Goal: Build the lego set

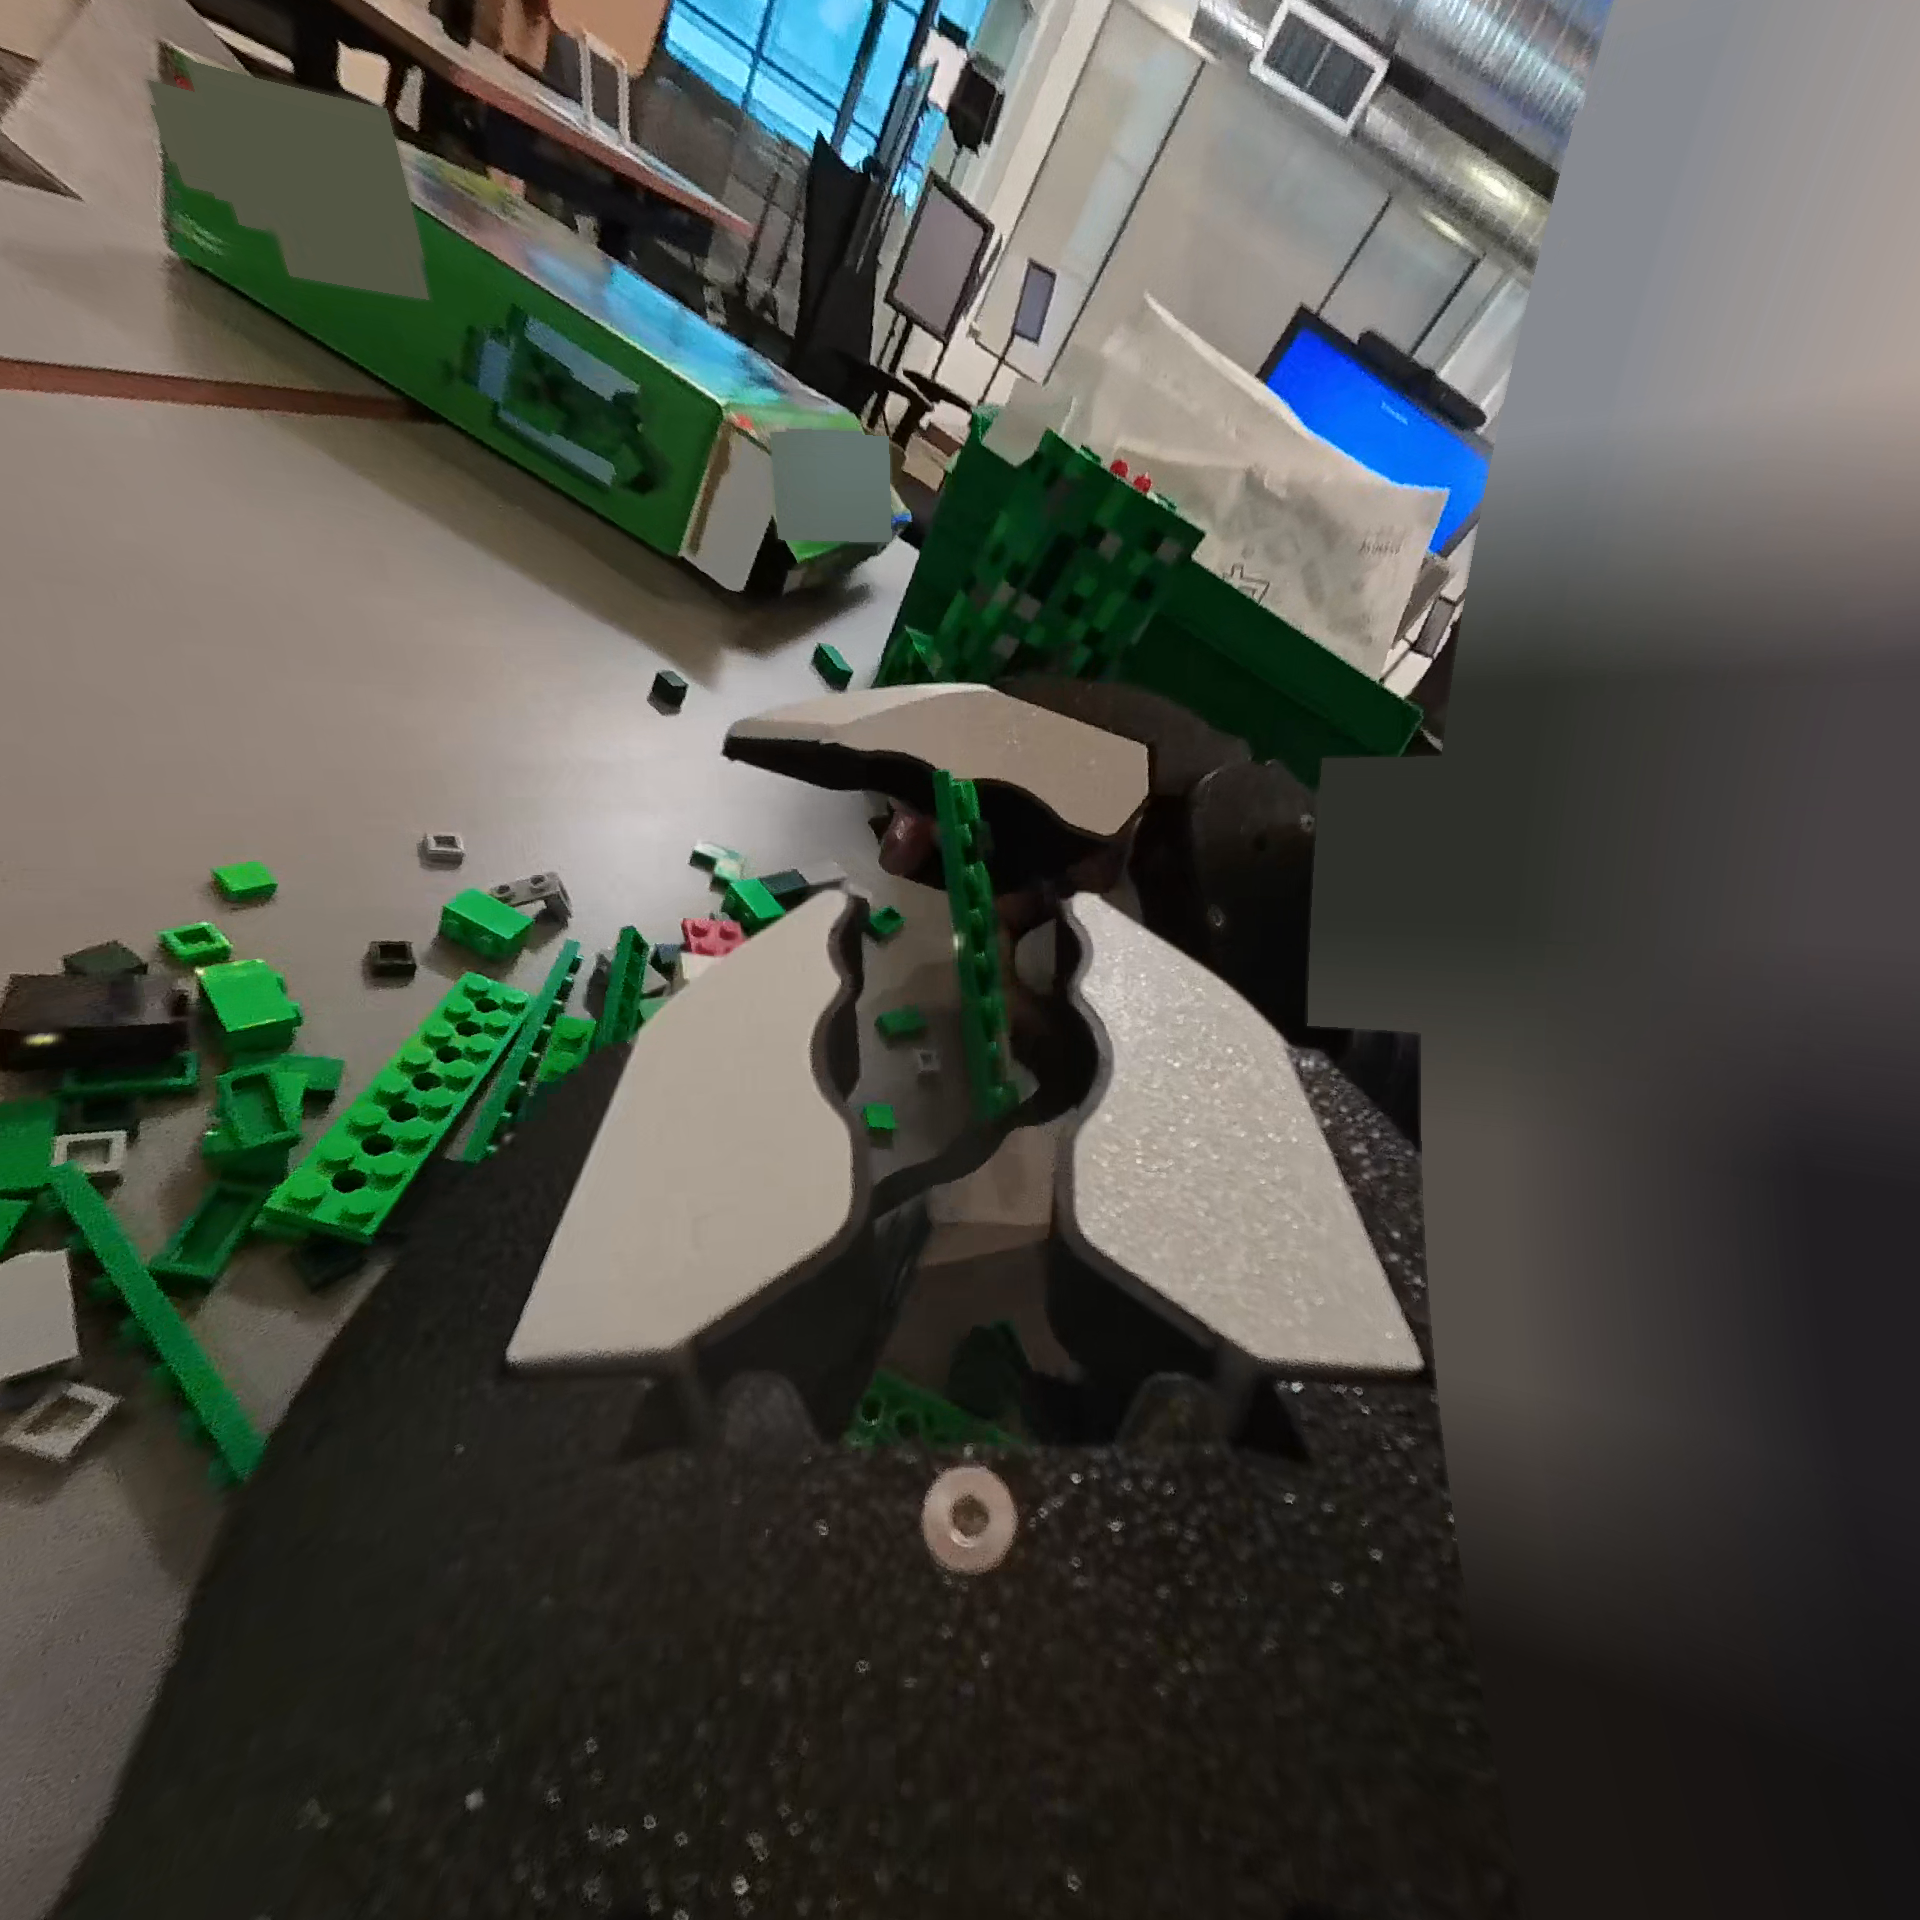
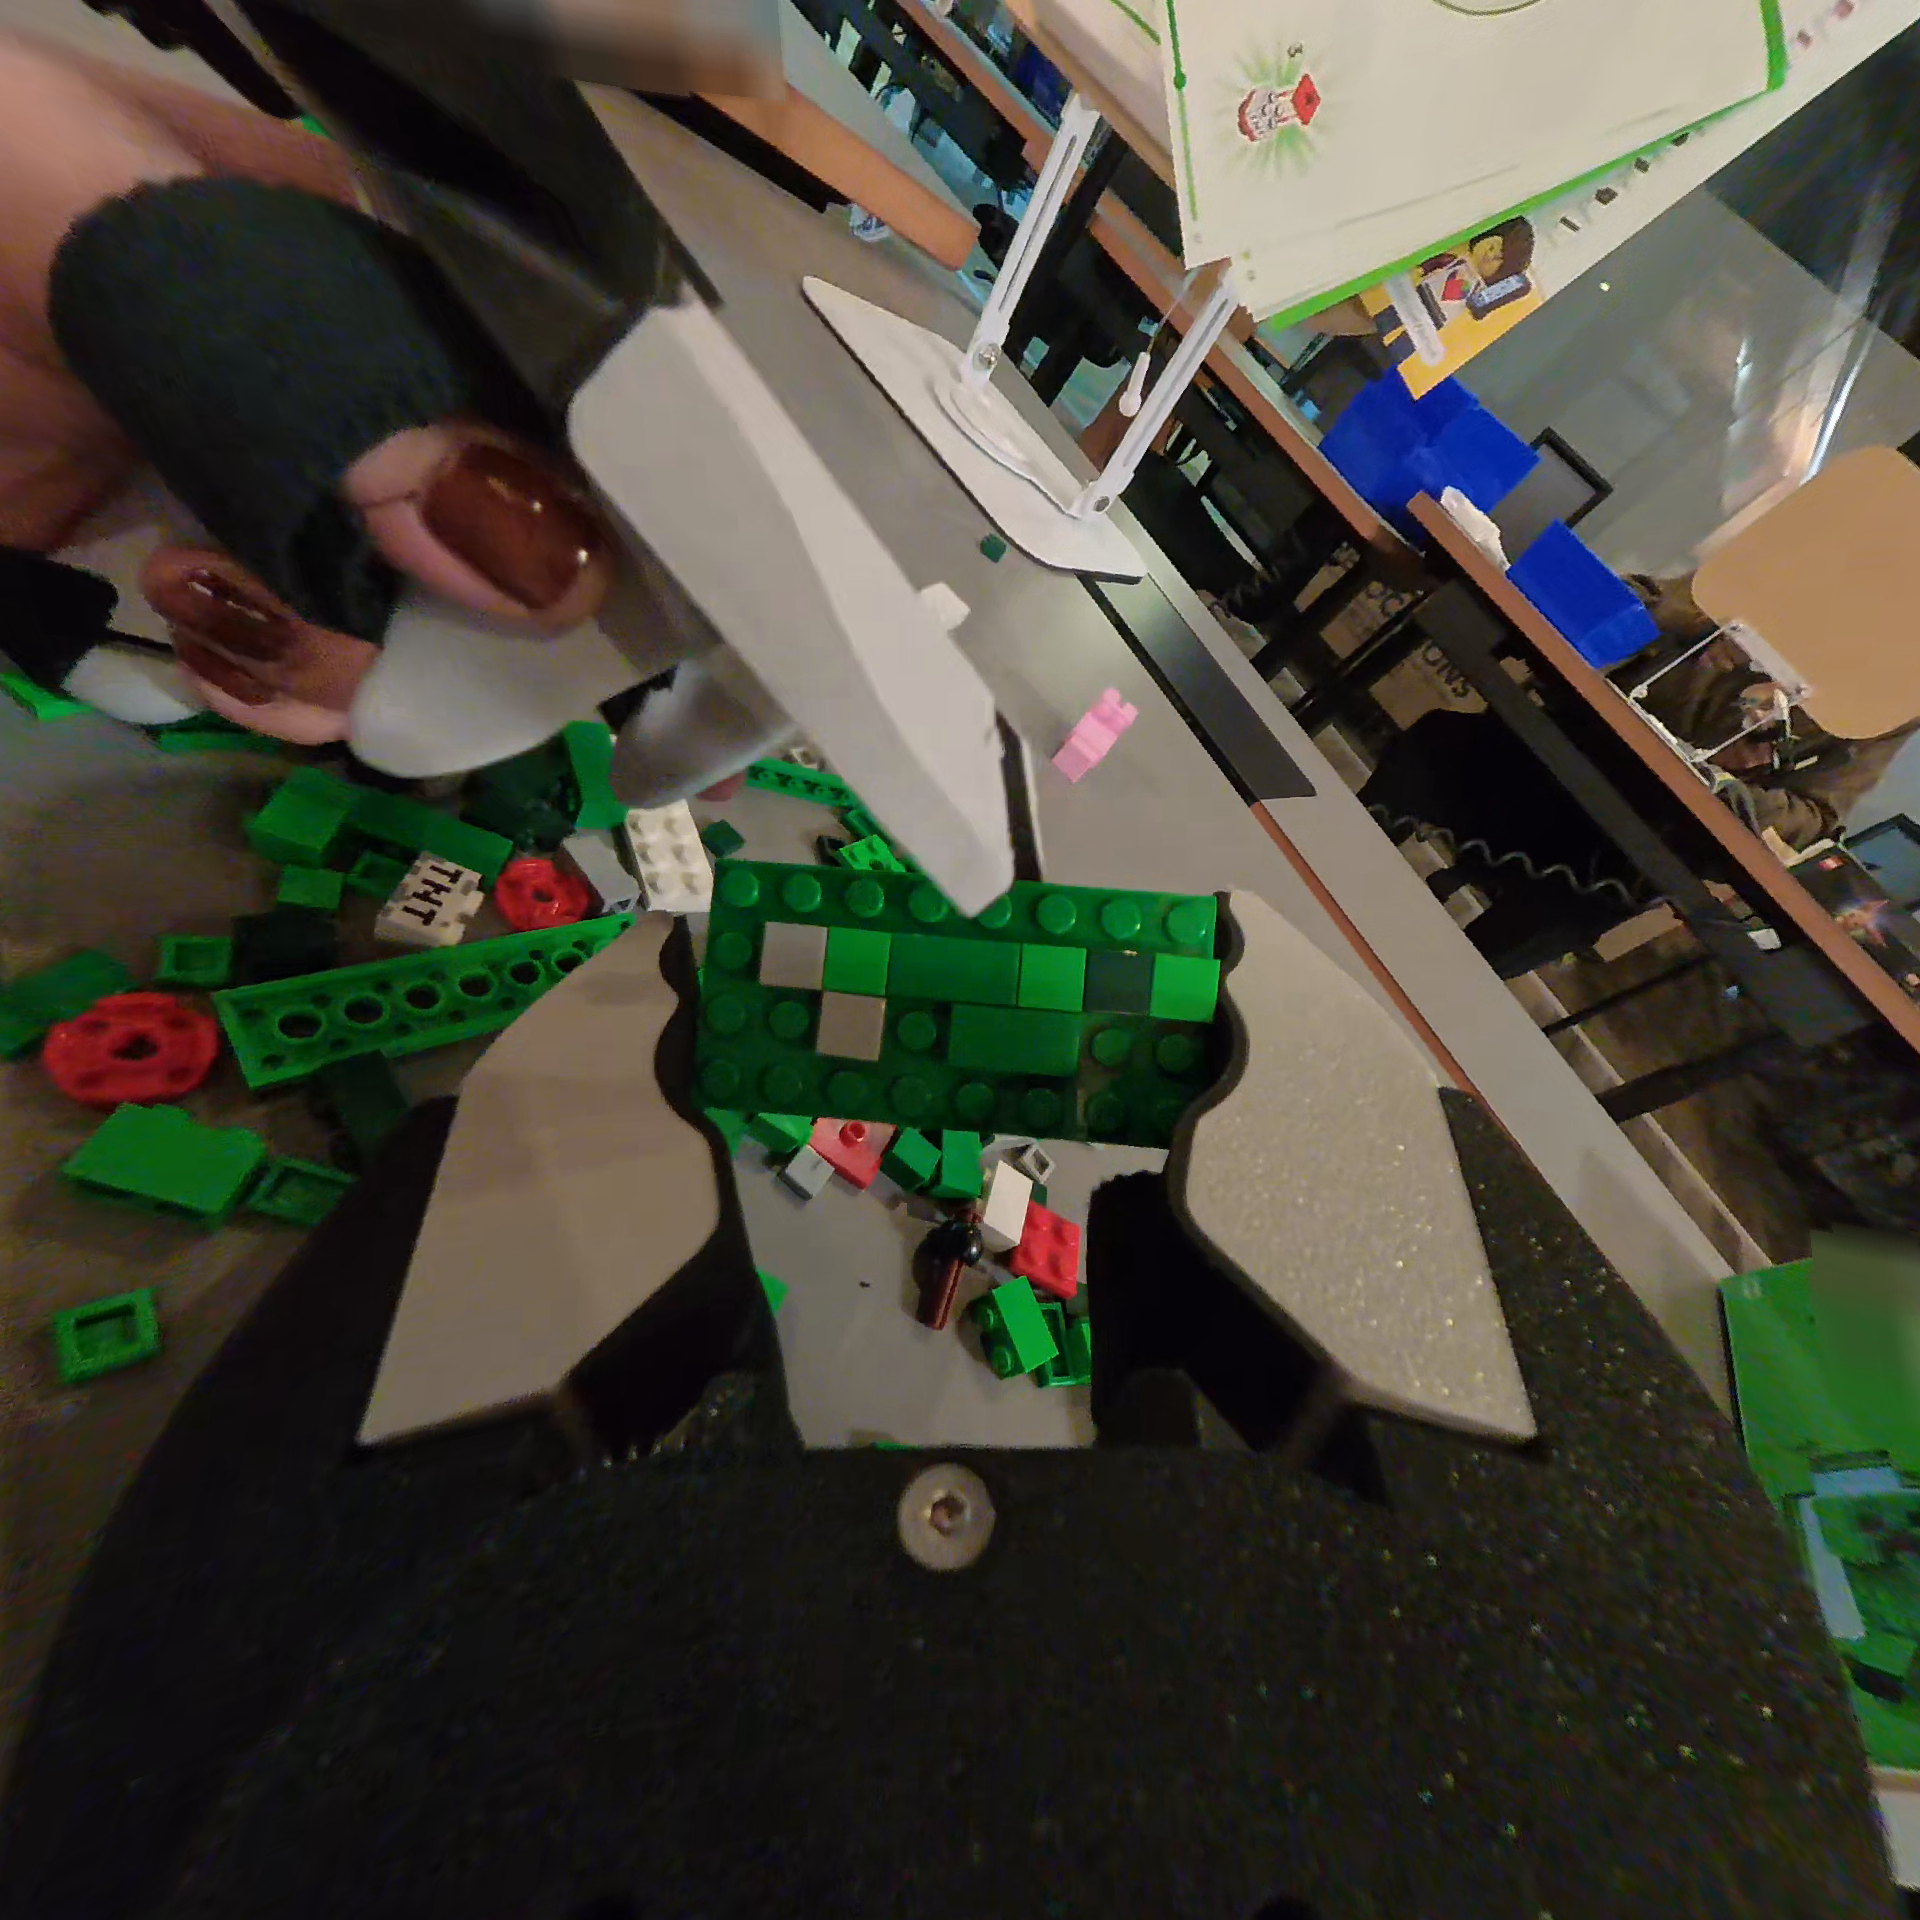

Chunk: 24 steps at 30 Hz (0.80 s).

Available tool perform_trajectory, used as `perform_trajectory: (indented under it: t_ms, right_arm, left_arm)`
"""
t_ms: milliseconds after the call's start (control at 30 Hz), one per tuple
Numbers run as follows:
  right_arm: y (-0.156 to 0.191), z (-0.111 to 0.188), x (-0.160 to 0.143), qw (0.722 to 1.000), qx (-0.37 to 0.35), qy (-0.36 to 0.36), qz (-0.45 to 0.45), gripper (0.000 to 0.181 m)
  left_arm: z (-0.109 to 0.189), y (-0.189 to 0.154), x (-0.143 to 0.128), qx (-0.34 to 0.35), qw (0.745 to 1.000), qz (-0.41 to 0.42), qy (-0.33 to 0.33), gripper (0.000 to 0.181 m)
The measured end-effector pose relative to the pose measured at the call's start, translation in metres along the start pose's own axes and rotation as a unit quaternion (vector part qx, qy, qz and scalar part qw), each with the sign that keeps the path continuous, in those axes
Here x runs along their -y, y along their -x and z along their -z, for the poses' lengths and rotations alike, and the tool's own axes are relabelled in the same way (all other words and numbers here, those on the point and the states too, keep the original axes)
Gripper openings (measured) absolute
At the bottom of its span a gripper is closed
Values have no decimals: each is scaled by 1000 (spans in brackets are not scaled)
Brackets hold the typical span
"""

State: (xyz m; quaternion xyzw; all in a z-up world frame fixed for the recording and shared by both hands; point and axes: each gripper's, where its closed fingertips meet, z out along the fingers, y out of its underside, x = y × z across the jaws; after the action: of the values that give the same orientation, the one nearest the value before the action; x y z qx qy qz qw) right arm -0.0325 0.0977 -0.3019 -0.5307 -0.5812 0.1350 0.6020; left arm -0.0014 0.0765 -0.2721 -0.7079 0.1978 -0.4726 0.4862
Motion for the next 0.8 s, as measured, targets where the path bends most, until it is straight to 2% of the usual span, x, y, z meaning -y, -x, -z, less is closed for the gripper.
perform_trajectory:
  t_ms: [233,500,800]
  right_arm:
    - [7,2,7,999,3,-20,30,92]
    - [-4,3,5,1000,-21,-18,10,93]
    - [-3,3,5,999,-20,-18,17,93]
  left_arm:
    - [-4,-5,-6,-24,999,16,16,34]
    - [8,1,13,-50,994,85,-57,29]
    - [13,2,20,-70,987,120,-83,23]
